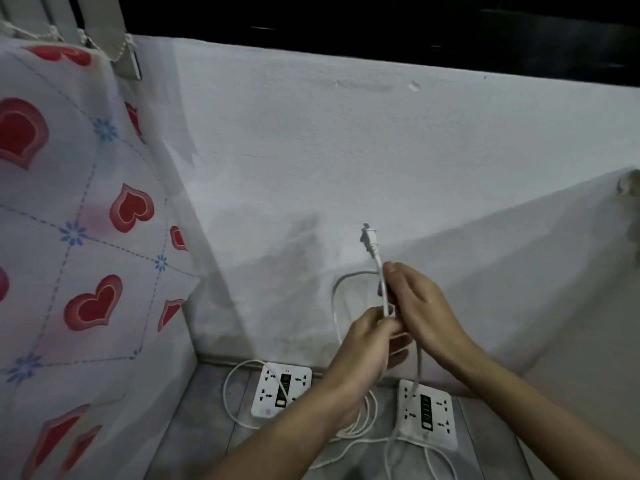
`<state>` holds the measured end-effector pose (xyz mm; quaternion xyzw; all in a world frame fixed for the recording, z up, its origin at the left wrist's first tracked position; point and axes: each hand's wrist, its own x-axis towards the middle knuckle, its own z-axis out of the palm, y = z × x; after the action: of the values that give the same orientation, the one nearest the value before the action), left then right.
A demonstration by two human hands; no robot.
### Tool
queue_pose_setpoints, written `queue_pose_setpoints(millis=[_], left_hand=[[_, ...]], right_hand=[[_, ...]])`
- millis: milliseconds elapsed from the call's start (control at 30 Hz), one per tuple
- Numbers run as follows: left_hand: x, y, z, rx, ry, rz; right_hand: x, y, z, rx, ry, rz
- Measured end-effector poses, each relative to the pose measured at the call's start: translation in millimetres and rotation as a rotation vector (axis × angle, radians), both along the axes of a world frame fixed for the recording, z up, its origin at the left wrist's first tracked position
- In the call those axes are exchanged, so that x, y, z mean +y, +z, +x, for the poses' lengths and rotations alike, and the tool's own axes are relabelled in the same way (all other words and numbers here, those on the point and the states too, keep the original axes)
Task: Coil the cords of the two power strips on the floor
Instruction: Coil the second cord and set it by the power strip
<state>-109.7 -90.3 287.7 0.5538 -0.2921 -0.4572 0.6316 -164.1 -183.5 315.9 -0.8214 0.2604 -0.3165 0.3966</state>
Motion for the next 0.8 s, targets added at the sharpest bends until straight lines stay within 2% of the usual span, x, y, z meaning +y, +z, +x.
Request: queue_pose_setpoints(millis=[33,100,300,367,533,633,700,800], left_hand=[[-2,3,-1,0.183,0.001,-0.044],[-6,7,-1,0.413,0.054,-0.119],[-16,8,-6,0.653,0.3,-0.279],[-16,12,-3,0.648,0.33,-0.305],[-10,27,33,0.423,0.355,-0.195],[-6,49,67,0.513,0.366,-0.288],[-4,65,92,0.578,0.347,-0.387],[-4,87,122,0.617,0.278,-0.435]], right_hand=[[3,0,1,0.04,0.026,-0.069],[7,1,6,0.09,0.049,-0.136],[19,1,18,0.048,0.038,-0.164],[22,-4,19,-0.021,0.013,-0.115],[24,-9,33,-0.064,0.12,0.101],[25,-16,33,-0.05,0.317,0.427],[20,-24,27,0.005,0.407,0.516],[7,-33,12,0.069,0.453,0.552]])
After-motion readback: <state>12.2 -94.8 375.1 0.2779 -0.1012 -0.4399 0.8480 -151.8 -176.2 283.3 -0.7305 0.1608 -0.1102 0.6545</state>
